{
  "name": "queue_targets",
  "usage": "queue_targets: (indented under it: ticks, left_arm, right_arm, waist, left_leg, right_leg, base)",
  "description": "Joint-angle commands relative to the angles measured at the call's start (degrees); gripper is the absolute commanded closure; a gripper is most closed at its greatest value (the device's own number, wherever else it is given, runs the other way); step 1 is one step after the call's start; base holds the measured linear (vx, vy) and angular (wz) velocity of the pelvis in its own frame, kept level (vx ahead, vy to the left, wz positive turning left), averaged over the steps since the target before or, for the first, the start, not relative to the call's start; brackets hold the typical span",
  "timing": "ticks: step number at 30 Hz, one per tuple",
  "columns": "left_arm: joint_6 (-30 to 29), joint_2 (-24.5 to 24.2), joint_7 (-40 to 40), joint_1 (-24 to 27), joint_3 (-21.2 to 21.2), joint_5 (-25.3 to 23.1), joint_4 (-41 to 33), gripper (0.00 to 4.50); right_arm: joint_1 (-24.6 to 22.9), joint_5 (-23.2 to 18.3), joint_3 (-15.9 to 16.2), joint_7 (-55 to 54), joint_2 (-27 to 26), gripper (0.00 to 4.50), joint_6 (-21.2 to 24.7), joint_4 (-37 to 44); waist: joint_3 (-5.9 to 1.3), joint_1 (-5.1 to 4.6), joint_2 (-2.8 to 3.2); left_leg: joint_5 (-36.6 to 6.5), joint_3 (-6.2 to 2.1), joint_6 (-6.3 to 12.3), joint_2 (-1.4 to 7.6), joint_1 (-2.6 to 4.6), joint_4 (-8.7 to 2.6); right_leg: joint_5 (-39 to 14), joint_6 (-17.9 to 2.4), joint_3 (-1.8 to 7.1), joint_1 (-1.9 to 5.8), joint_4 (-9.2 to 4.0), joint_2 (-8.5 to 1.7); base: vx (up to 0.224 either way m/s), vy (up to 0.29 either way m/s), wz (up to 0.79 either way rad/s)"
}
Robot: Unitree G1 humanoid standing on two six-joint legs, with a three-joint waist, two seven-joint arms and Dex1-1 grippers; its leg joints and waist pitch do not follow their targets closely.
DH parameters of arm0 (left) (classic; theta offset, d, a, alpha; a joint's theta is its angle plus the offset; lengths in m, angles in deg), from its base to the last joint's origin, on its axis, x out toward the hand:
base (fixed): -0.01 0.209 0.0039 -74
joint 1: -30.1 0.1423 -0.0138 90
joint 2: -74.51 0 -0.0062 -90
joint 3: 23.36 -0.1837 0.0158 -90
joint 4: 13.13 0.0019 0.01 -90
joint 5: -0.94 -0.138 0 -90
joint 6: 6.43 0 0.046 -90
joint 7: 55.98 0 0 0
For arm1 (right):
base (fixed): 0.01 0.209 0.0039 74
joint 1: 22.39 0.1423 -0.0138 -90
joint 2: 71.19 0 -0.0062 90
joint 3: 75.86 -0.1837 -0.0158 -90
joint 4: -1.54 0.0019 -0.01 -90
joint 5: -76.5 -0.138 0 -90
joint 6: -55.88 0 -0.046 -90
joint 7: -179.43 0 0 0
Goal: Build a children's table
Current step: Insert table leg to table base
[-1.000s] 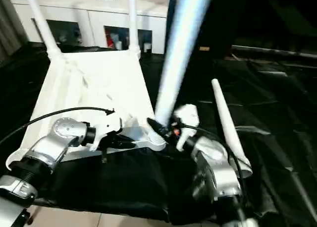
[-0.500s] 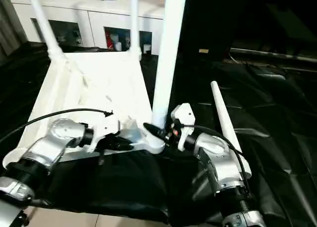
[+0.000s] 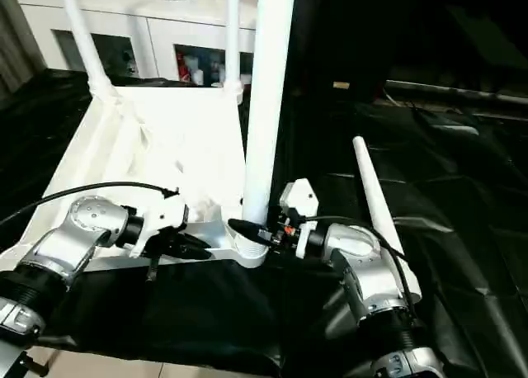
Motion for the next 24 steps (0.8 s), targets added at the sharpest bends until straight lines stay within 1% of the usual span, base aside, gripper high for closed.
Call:
queue_targets:
  ticks: [1, 2, 3, 4, 5, 6, 7, 8, 9, 10, 11, 12, 13, 14, 15, 16, 17, 18, 19, 20, 21, 22, 23, 24]
  left_arm:
    - [2.66, 0.95, 0.54, -1.5, -1.29, -1.5, 1.61, 4.5]
    - [2.82, 1.03, 0.82, -1.55, -1.23, -1.6, 1.79, 4.5]
    - [2.57, 1.45, 2.45, -1.85, -0.8, -1.94, 2.69, 4.5]
    - [1.92, 2.37, 5.95, -2.61, 0.09, -2.45, 4.51, 4.5]
    - [1.37, 2.89, 7.93, -3.04, 0.62, -2.71, 5.48, 4.5]
    - [-0.07, 4.03, 11.35, -4.0, 1.77, -2.7, 7.27, 4.5]
    - [-0.85, 4.56, 12.72, -4.44, 2.31, -2.57, 8.01, 4.5]
    - [-0.85, 4.56, 12.72, -4.44, 2.31, -2.57, 8.01, 4.5]
    - [-2.27, 5.47, 15.43, -5.3, 3.08, -2.62, 9.35, 4.5]
    - [-3.45, 6.46, 18.46, -6.26, 3.84, -2.74, 10.78, 4.5]
    - [-5.09, 7.73, 22.33, -7.49, 4.72, -2.89, 12.49, 4.5]
    - [-6.45, 8.89, 25.67, -8.59, 5.44, -3.0, 14.0, 4.5]
    - [-7.71, 10.08, 28.67, -9.59, 5.99, -3.09, 15.21, 4.5]
    - [-8.71, 11.02, 30.98, -10.37, 6.39, -3.17, 16.13, 4.5]
    - [-9.67, 12.3, 33.56, -11.17, 6.86, -3.45, 17.21, 4.5]
    - [-11.86, 14.05, 36.47, -11.99, 7.63, -3.29, 18.01, 4.5]
    - [-13.07, 15.31, 38.19, -12.49, 8.11, -2.99, 18.44, 4.5]
    - [-13.58, 15.89, 38.95, -12.69, 8.31, -2.85, 18.6, 4.5]
    - [-14.64, 17.19, 40.58, -13.08, 8.68, -2.54, 18.88, 4.5]
    - [-15.4, 18.17, 41.55, -13.3, 8.72, -2.41, 19.03, 4.5]
    - [-15.49, 18.92, 42.23, -13.43, 8.42, -2.63, 19.34, 4.5]
    - [-15.4, 19.43, 43.05, -13.66, 7.91, -3.15, 20.02, 4.5]
    - [-15.21, 19.82, 43.76, -13.83, 7.54, -3.54, 20.75, 4.5]
    - [-15.2, 20.06, 44.27, -13.94, 7.45, -3.68, 21.18, 4.5]
  right_arm:
    - [-1.94, 5.78, 0.53, -7.04, 0.53, 2.63, 1.21, -10.82]
    - [-1.85, 5.91, 0.43, -7.45, 0.46, 2.63, 1.06, -11.06]
    - [-1.23, 6.15, -0.47, -10.19, -0.11, 2.63, 1.27, -12.34]
    - [-0.25, 6.49, -1.71, -14.07, -0.85, 2.63, 1.26, -14.0]
    - [0.28, 6.62, -2.39, -16.11, -1.23, 2.63, 1.34, -14.83]
    - [1.29, 7.18, -3.38, -20.28, -1.9, 2.63, 1.38, -16.37]
    - [1.73, 7.47, -3.77, -22.21, -2.2, 2.63, 1.45, -17.05]
    - [1.73, 7.47, -3.77, -22.21, -2.2, 2.63, 1.45, -17.05]
    - [2.48, 7.6, -4.4, -24.81, -2.78, 2.63, 1.68, -18.21]
    - [3.29, 7.76, -5.03, -27.79, -3.52, 2.63, 1.68, -19.42]
    - [4.41, 7.69, -5.69, -31.23, -4.51, 2.63, 1.79, -21.2]
    - [5.5, 7.75, -6.14, -34.48, -5.38, 2.63, 1.77, -22.96]
    - [6.74, 8.27, -6.25, -38.14, -6.17, 2.63, 1.6, -24.91]
    - [7.76, 8.72, -6.25, -41.1, -6.78, 2.63, 1.44, -26.52]
    - [9.04, 8.62, -6.75, -43.9, -7.83, 2.63, 1.2, -28.61]
    - [10.52, 9.2, -7.09, -48.49, -8.87, 2.63, 0.83, -30.65]
    - [11.54, 9.0, -7.6, -50.77, -9.75, 2.63, 0.7, -32.03]
    - [11.97, 8.89, -7.83, -51.79, -10.14, 2.63, 0.69, -32.58]
    - [12.89, 8.74, -8.25, -54.16, -10.98, 2.63, 0.71, -33.73]
    - [13.51, 9.52, -7.95, -56.55, -11.4, 2.63, 0.48, -34.45]
    - [14.05, 9.83, -7.77, -57.46, -11.96, 2.63, 0.12, -35.11]
    - [14.66, 10.29, -7.71, -58.84, -12.61, 2.63, -0.37, -35.94]
    - [15.36, 10.36, -7.8, -59.4, -13.52, 2.63, -0.77, -36.85]
    - [15.89, 10.1, -8.04, -59.72, -14.16, 2.63, -1.0, -37.69]
  waist:
    - [-1.98, -0.07, 1.39]
    - [-1.75, -0.14, 1.46]
    - [-1.45, -0.24, 1.37]
    - [-1.13, -0.31, 1.47]
    - [-0.86, -0.47, 1.36]
    - [-0.76, -0.87, 1.55]
    - [-1.06, -0.92, 1.53]
    - [-1.05, -1.1, 1.61]
    - [-1.19, -1.52, 1.63]
    - [-1.14, -1.94, 1.72]
    - [-0.95, -2.06, 2.07]
    - [-0.79, -2.36, 2.39]
    - [-0.68, -2.85, 2.51]
    - [-0.69, -3.08, 2.57]
    - [-0.63, -3.58, 3.0]
    - [-0.39, -4.14, 3.17]
    - [-0.39, -4.14, 3.17]
    - [-0.24, -4.24, 3.39]
    - [0.24, -4.28, 3.52]
    - [0.21, -4.16, 3.3]
    - [0.18, -4.07, 3.36]
    - [0.3, -4.3, 2.48]
    - [0.74, -4.75, 2.28]
    - [0.73, -5.61, 2.29]
  left_leg:
    - [-16.89, -0.32, 1.19, 1.52, -0.39, -4.0]
    - [-18.1, -0.27, 1.0, 1.43, -0.22, -4.01]
    - [-20.85, -0.48, 0.59, 1.33, 0.09, -4.1]
    - [-23.08, -0.64, 0.33, 1.17, 0.56, -4.02]
    - [-24.0, -0.66, 0.12, 1.08, 0.8, -3.94]
    - [-25.98, -1.11, -0.55, 0.85, 1.34, -3.71]
    - [-25.92, -1.25, -0.5, 0.78, 1.47, -3.62]
    - [-25.98, -1.41, -0.4, 0.84, 1.29, -3.8]
    - [-26.3, -1.81, -0.16, 1.22, 0.49, -4.43]
    - [-27.11, -1.93, 0.12, 1.35, 0.37, -4.64]
    - [-27.75, -1.96, 0.14, 1.35, 0.48, -4.66]
    - [-29.75, -2.1, -0.18, 1.35, 0.96, -4.53]
    - [-31.62, -2.32, -0.19, 1.3, 1.3, -4.43]
    - [-32.41, -2.5, -0.24, 1.27, 1.32, -4.46]
    - [-34.35, -2.75, -0.13, 1.46, 1.59, -4.6]
    - [-36.16, -2.94, 0.55, 1.88, 1.19, -4.94]
    - [-36.16, -2.94, 0.55, 1.88, 1.19, -4.94]
    - [-38.38, -3.06, 0.66, 2.37, 1.23, -5.37]
    - [-42.35, -2.93, 0.62, 2.95, 1.47, -6.16]
    - [-43.43, -2.92, 0.39, 3.16, 1.4, -6.51]
    - [-44.21, -2.73, -0.14, 2.93, 1.48, -6.8]
    - [-41.13, -2.25, 0.03, 1.27, 3.1, -4.74]
    - [-39.52, -1.83, 0.21, 0.24, 4.53, -3.11]
    - [-35.34, -1.65, 0.92, -0.52, 4.18, -1.34]
  right_leg:
    - [-16.9, -9.63, 3.35, 2.43, -5.31, -3.82]
    - [-18.92, -9.28, 3.31, 2.18, -5.59, -3.78]
    - [-24.2, -8.13, 3.13, 2.12, -6.03, -3.87]
    - [-30.55, -6.19, 2.93, 1.74, -6.76, -4.05]
    - [-33.75, -5.01, 2.76, 1.43, -7.25, -4.05]
    - [-39.97, -2.23, 1.95, 1.21, -8.23, -4.23]
    - [-40.11, -1.82, 1.76, 1.37, -8.43, -4.41]
    - [-39.57, -1.71, 1.65, 1.55, -8.47, -4.45]
    - [-36.71, -1.82, 1.33, 2.37, -8.24, -4.32]
    - [-34.73, -2.1, 0.95, 2.55, -8.33, -4.27]
    - [-34.61, -2.29, 0.8, 2.37, -8.42, -4.27]
    - [-35.17, -2.47, 0.21, 2.11, -8.83, -4.4]
    - [-35.24, -2.05, -0.66, 2.2, -9.28, -4.36]
    - [-35.12, -1.67, -1.13, 2.41, -9.5, -4.33]
    - [-33.78, -1.48, -1.78, 2.68, -9.79, -4.32]
    - [-31.57, -1.02, -2.72, 3.45, -9.7, -4.34]
    - [-31.57, -1.02, -2.72, 3.45, -9.7, -4.34]
    - [-30.25, -0.87, -3.14, 3.85, -9.24, -4.42]
    - [-29.33, -0.9, -3.23, 3.8, -8.45, -3.99]
    - [-28.67, -1.23, -2.72, 3.91, -7.7, -4.07]
    - [-28.78, -1.98, -1.84, 3.73, -7.14, -4.25]
    - [-36.47, -0.75, -2.48, 1.57, -10.11, -5.0]
    - [-41.95, 0.92, -4.45, 0.01, -12.61, -4.93]
    - [-45.32, 4.79, -7.42, 0.7, -14.31, -4.6]
  base:
    - [0.0, 0.0, 0.0]
    - [0.0, 0.0, 0.0]
    - [0.0, 0.0, 0.0]
    - [0.0, 0.0, 0.0]
    - [-0.051, 0.01, -0.04]
    - [-0.051, 0.01, -0.04]
    - [-0.055, 0.024, -0.07]
    - [-0.056, 0.042, -0.11]
    - [-0.056, 0.042, -0.11]
    - [-0.052, 0.052, -0.15]
    - [0.0, 0.0, 0.0]
    - [0.0, 0.0, 0.0]
    - [0.0, 0.0, 0.0]
    - [0.0, 0.0, 0.0]
    - [0.0, 0.0, 0.0]
    - [0.0, 0.0, 0.0]
    - [0.0, 0.0, 0.0]
    - [0.0, 0.0, 0.0]
    - [0.0, 0.0, 0.0]
    - [0.0, 0.0, 0.0]
    - [0.0, 0.0, 0.0]
    - [0.0, 0.0, 0.0]
    - [0.0, 0.0, 0.0]
    - [0.0, 0.0, 0.0]
